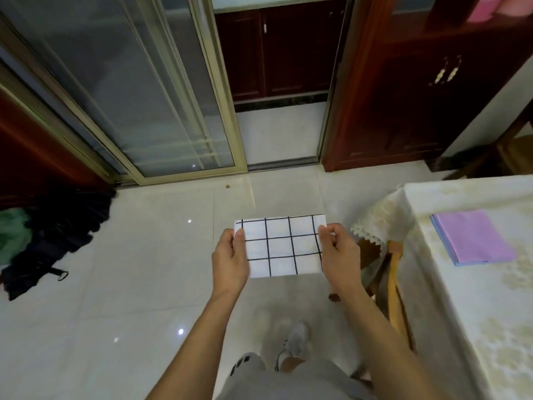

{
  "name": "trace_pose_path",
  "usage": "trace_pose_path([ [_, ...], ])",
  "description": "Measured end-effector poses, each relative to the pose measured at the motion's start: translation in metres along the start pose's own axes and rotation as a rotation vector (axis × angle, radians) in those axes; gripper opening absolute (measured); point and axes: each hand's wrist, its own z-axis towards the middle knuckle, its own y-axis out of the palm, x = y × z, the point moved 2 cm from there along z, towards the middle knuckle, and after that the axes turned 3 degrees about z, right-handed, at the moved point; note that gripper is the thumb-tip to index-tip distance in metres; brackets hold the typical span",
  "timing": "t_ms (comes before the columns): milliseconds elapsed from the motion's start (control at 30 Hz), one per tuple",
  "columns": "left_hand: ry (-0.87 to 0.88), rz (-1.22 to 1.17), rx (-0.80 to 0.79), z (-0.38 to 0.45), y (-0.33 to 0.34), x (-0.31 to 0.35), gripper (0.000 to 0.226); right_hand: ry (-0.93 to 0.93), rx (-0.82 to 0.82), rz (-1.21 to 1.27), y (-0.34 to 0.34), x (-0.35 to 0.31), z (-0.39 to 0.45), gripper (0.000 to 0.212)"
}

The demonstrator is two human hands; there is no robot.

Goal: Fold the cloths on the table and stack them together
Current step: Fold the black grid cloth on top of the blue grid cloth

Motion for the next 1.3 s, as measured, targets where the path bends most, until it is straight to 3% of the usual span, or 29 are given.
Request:
trace_pose_path([
  [233,0.043,0.028,-0.071,0.06,0.07,0.038,0.037,0.07,0.09,0.025,-0.024,0.012,0.082,0.019],
  [600,0.171,0.092,-0.312,0.091,0.179,0.081,0.037,0.215,0.294,0.072,-0.096,0.043,0.12,0.024],
  [1000,0.375,0.133,-0.847,0.072,0.348,0.147,0.034,0.484,0.782,0.12,-0.203,0.097,0.116,0.028],
  [1300,0.545,0.245,-1.276,0.056,0.454,0.161,0.036,0.698,1.092,0.164,-0.234,0.11,0.101,0.024],
])
